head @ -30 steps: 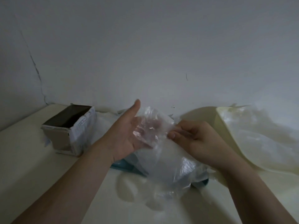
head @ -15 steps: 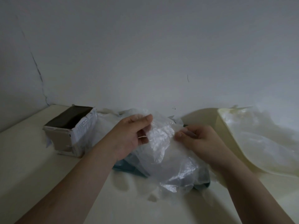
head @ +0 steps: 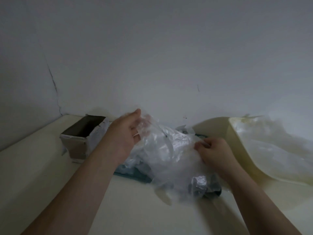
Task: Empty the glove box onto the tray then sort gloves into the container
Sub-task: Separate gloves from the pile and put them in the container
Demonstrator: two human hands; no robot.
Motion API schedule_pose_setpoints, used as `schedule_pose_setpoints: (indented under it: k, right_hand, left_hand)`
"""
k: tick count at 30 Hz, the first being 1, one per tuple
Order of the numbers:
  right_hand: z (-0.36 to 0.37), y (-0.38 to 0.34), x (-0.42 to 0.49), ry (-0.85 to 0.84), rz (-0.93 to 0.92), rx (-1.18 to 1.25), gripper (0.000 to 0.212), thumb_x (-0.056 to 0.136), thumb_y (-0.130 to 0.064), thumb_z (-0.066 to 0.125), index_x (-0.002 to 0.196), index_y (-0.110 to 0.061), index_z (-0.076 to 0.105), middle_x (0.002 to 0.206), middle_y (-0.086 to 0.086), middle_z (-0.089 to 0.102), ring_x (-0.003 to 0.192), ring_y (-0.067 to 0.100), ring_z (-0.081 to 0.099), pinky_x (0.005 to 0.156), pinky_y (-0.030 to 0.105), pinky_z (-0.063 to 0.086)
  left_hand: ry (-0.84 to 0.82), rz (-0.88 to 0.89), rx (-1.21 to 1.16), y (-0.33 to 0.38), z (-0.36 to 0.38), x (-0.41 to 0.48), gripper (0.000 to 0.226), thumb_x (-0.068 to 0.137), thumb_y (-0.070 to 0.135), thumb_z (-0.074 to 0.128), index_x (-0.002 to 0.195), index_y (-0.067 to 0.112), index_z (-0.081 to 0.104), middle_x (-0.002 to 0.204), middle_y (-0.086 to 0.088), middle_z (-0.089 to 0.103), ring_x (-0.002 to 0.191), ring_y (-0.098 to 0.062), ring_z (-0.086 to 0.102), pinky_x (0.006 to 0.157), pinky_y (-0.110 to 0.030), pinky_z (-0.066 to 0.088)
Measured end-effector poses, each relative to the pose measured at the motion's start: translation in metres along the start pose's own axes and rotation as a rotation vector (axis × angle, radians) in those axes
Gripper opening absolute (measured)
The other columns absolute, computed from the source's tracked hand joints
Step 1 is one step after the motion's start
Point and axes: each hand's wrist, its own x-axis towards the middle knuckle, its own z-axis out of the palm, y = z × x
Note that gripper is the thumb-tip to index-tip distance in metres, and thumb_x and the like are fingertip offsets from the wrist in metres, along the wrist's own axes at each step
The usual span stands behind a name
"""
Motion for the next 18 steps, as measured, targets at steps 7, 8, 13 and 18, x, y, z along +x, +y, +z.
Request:
schedule_pose_setpoints:
  k: [7, 8, 13, 18]
  right_hand:
    - [-0.013, -0.037, -0.019, 0.204, -0.343, -0.093, 0.042, 0.096, -0.021, 0.063, 0.057, -0.012, 0.048, 0.062, -0.004, 0.045, 0.057, 0.003, 0.044, 0.055, 0.023, 0.028]
    - [-0.019, -0.047, -0.023, 0.232, -0.38, -0.06, 0.039, 0.097, -0.024, 0.063, 0.062, -0.01, 0.055, 0.062, -0.003, 0.049, 0.059, 0.002, 0.048, 0.055, 0.019, 0.032]
    - [-0.045, -0.078, -0.037, 0.142, -0.226, 0.341, 0.027, 0.097, -0.024, 0.064, 0.08, -0.004, 0.071, 0.07, 0.012, 0.072, 0.056, 0.023, 0.067, 0.05, 0.032, 0.055]
    - [-0.071, -0.075, -0.031, 0.068, -0.116, 0.388, 0.025, 0.097, -0.023, 0.066, 0.082, -0.003, 0.072, 0.069, 0.006, 0.075, 0.04, 0.014, 0.044, 0.04, 0.02, 0.037]
  left_hand:
    - [-0.157, 0.203, 0.088, 0.056, 0.018, -0.047, 0.008, 0.103, 0.012, 0.054, 0.102, 0.008, 0.061, 0.113, -0.023, 0.075, 0.102, -0.034, 0.074, 0.088, -0.044, 0.062]
    - [-0.205, 0.216, 0.135, 0.06, 0.022, -0.053, 0.006, 0.102, 0.012, 0.055, 0.1, 0.009, 0.06, 0.113, -0.023, 0.075, 0.101, -0.035, 0.074, 0.085, -0.044, 0.064]
    - [-0.291, 0.276, 0.09, 0.081, 0.048, -0.078, 0.009, 0.089, 0.017, 0.062, 0.092, 0.009, 0.064, 0.102, -0.022, 0.076, 0.095, -0.035, 0.074, 0.072, -0.037, 0.064]
    - [-0.468, 0.182, 0.066, 0.093, 0.084, -0.103, 0.01, 0.082, 0.014, 0.05, 0.086, 0.008, 0.057, 0.114, -0.023, 0.075, 0.101, -0.038, 0.075, 0.073, -0.038, 0.063]
